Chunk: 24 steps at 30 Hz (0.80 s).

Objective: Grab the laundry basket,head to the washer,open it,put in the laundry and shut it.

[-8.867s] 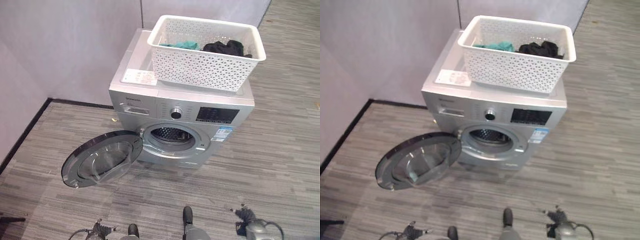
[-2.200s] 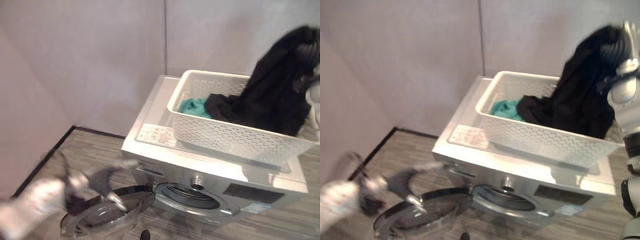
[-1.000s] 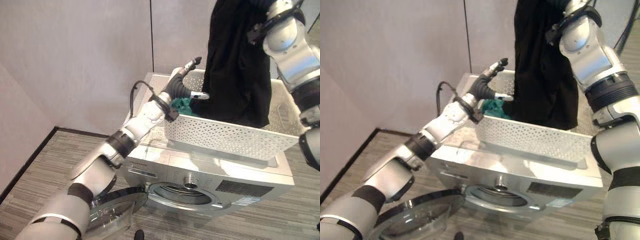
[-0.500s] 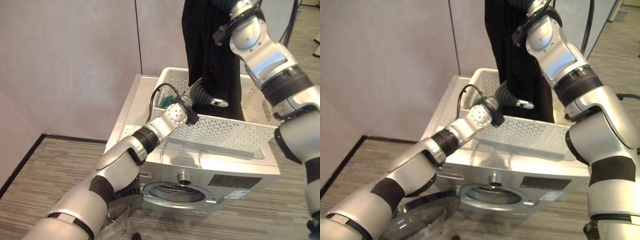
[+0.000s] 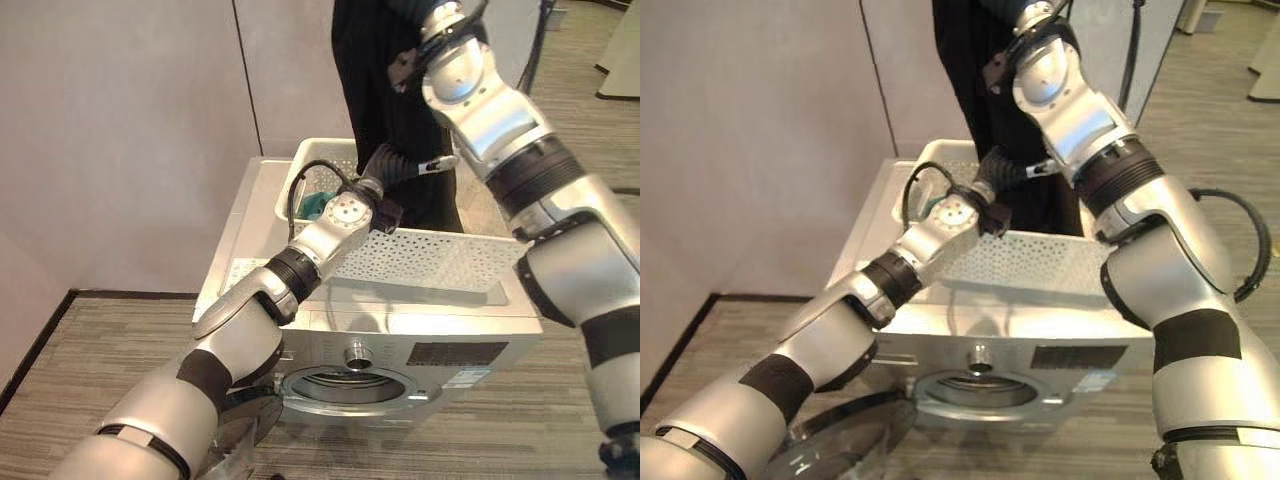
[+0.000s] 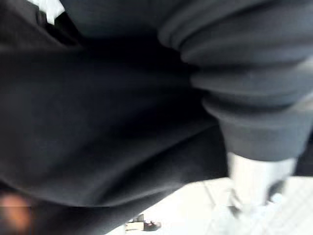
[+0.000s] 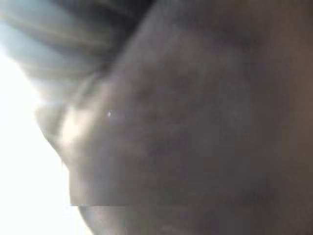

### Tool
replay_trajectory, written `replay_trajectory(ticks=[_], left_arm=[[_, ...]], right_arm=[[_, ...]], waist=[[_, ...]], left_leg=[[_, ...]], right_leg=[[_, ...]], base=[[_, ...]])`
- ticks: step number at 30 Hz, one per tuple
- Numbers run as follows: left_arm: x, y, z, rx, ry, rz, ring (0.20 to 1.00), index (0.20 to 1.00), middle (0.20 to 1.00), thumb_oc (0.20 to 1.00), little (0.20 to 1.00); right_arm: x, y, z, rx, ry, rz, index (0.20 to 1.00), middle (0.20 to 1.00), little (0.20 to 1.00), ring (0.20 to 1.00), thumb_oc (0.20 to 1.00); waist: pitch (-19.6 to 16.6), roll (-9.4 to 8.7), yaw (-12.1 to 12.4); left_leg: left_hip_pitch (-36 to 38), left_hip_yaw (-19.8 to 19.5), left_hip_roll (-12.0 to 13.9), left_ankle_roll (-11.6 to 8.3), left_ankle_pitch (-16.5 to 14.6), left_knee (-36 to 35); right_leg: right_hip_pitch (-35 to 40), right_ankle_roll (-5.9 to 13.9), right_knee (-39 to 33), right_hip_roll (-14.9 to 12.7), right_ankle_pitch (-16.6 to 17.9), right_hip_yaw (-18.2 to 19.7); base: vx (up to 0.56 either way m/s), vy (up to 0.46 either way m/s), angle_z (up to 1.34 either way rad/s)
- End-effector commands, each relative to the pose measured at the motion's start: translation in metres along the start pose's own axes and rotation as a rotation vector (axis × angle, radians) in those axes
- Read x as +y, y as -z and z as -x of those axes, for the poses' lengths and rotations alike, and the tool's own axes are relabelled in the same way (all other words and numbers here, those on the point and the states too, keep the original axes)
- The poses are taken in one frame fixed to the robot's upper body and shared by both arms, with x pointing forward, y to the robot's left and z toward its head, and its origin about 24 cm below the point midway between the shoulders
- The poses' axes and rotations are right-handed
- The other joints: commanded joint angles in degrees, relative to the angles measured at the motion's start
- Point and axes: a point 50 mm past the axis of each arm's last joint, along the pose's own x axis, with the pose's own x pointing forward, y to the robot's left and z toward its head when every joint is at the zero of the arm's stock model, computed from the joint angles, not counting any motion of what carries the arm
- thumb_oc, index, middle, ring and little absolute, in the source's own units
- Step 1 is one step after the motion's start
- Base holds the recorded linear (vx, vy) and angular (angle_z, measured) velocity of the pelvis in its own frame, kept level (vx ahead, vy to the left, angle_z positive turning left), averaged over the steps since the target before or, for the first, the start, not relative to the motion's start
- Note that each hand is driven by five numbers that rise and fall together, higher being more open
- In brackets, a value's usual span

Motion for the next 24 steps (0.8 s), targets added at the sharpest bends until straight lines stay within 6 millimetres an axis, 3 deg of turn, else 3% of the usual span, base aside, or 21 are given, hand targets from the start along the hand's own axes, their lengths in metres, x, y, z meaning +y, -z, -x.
replay_trajectory(ticks=[1, 6, 7, 8, 9, 10, 12, 14, 17, 21, 24], left_arm=[[0.0, -0.041, -0.015, -0.12, -0.041, -0.03, 0.2, 0.2, 0.2, 0.2, 0.2], [0.011, -0.042, -0.012, -0.155, -0.087, -0.029, 0.2, 0.2, 0.2, 0.2, 0.2], [0.014, -0.042, -0.011, -0.163, -0.099, -0.025, 0.2, 0.2, 0.2, 0.2, 0.2], [0.02, -0.045, -0.011, -0.179, -0.121, -0.027, 0.2, 0.2, 0.2, 0.2, 0.2], [0.02, -0.045, -0.011, -0.178, -0.121, -0.027, 0.2, 0.2, 0.2, 0.2, 0.2], [0.028, -0.05, -0.01, -0.198, -0.148, -0.044, 0.2, 0.2, 0.2, 0.2, 0.2], [0.028, -0.049, -0.01, -0.197, -0.148, -0.045, 0.2, 0.2, 0.2, 0.2, 0.2], [0.045, -0.063, -0.007, -0.246, -0.188, -0.087, 0.2, 0.2, 0.2, 0.2, 0.2], [0.053, -0.066, -0.004, -0.266, -0.21, -0.097, 0.2, 0.2, 0.2, 0.2, 0.2], [0.079, -0.079, 0.004, -0.324, -0.294, -0.125, 0.2, 0.2, 0.2, 0.2, 0.2], [0.087, -0.083, 0.007, -0.338, -0.321, -0.135, 0.2, 0.2, 0.2, 0.2, 0.2]], right_arm=[[-0.034, -0.058, -0.018, -0.205, 0.14, -0.082, 0.2, 0.2, 0.2, 0.2, 0.2], [-0.03, -0.055, -0.009, -0.242, 0.118, -0.129, 0.2, 0.2, 0.2, 0.2, 0.2], [-0.031, -0.053, -0.007, -0.243, 0.124, -0.14, 0.263, 0.263, 0.263, 0.263, 0.263], [-0.032, -0.049, -0.003, -0.246, 0.129, -0.158, 0.473, 0.473, 0.473, 0.473, 0.473], [-0.032, -0.049, -0.003, -0.245, 0.129, -0.158, 0.558, 0.558, 0.558, 0.558, 0.558], [-0.033, -0.042, 0.001, -0.237, 0.14, -0.167, 1.0, 1.0, 1.0, 1.0, 1.0], [-0.033, -0.041, 0.001, -0.236, 0.14, -0.167, 1.0, 1.0, 1.0, 1.0, 1.0], [-0.038, -0.023, 0.01, -0.2, 0.138, -0.172, 1.0, 1.0, 1.0, 1.0, 1.0], [-0.041, -0.014, 0.016, -0.184, 0.146, -0.176, 1.0, 1.0, 1.0, 1.0, 1.0], [-0.063, 0.008, 0.034, -0.164, 0.258, -0.188, 1.0, 1.0, 1.0, 1.0, 1.0], [-0.073, 0.015, 0.039, -0.15, 0.301, -0.165, 1.0, 1.0, 1.0, 1.0, 1.0]], waist=[[-1.7, 0.12, 1.48], [-1.3, 0.25, 1.03], [-1.23, 0.25, 0.86], [-1.04, 0.4, 0.48], [-1.06, 0.39, 0.49], [-0.98, 0.59, 0.19], [-1.03, 0.56, 0.21], [-0.78, 0.89, -0.22], [-0.75, 1.0, -0.37], [-0.46, 1.77, -1.09], [-0.48, 1.96, -1.28]], left_leg=[[7.32, 1.7, 2.09, -1.45, -8.08, 0.31], [7.36, 2.36, 2.17, -1.45, -8.0, 0.31], [7.44, 2.52, 2.21, -1.45, -8.01, 0.31], [7.5, 2.76, 2.22, -1.44, -8.12, 0.31], [7.51, 2.77, 2.22, -1.44, -8.12, 0.31], [7.6, 3.0, 2.25, -1.39, -8.21, 0.31], [7.6, 3.02, 2.26, -1.4, -8.22, 0.31], [7.79, 3.35, 2.19, -1.32, -8.31, 0.31], [8.02, 3.64, 2.19, -1.26, -8.44, 0.31], [8.46, 4.19, 2.17, -1.05, -8.88, 0.31], [8.51, 4.44, 2.16, -1.03, -9.0, 0.31]], right_leg=[[-1.38, 1.09, 1.31, -1.08, 0.77, -1.86], [-1.69, 1.03, 1.22, -1.05, 0.86, -1.3], [-1.72, 0.98, 1.26, -1.06, 0.85, -1.13], [-1.82, 0.95, 1.29, -1.06, 0.84, -0.86], [-1.82, 0.96, 1.3, -1.05, 0.84, -0.84], [-1.95, 0.94, 1.36, -1.03, 0.85, -0.64], [-1.97, 0.94, 1.37, -1.02, 0.84, -0.61], [-2.15, 0.96, 1.5, -0.94, 0.91, -0.26], [-2.13, 0.95, 1.54, -0.89, 0.9, -0.13], [-2.29, 1.05, 1.64, -0.91, 0.74, 0.26], [-2.28, 1.11, 1.67, -0.96, 0.68, 0.43]], base=[[0.0, -0.013, -0.13], [0.0, -0.01, -0.02], [0.0, -0.021, -0.13], [0.0, -0.01, -0.14], [0.0, -0.012, -0.18], [0.0, -0.011, -0.12], [0.0, -0.006, -0.04], [0.0, 0.0, 0.0], [0.0, -0.003, -0.03], [0.01, 0.001, -0.09], [0.01, 0.008, -0.08]])
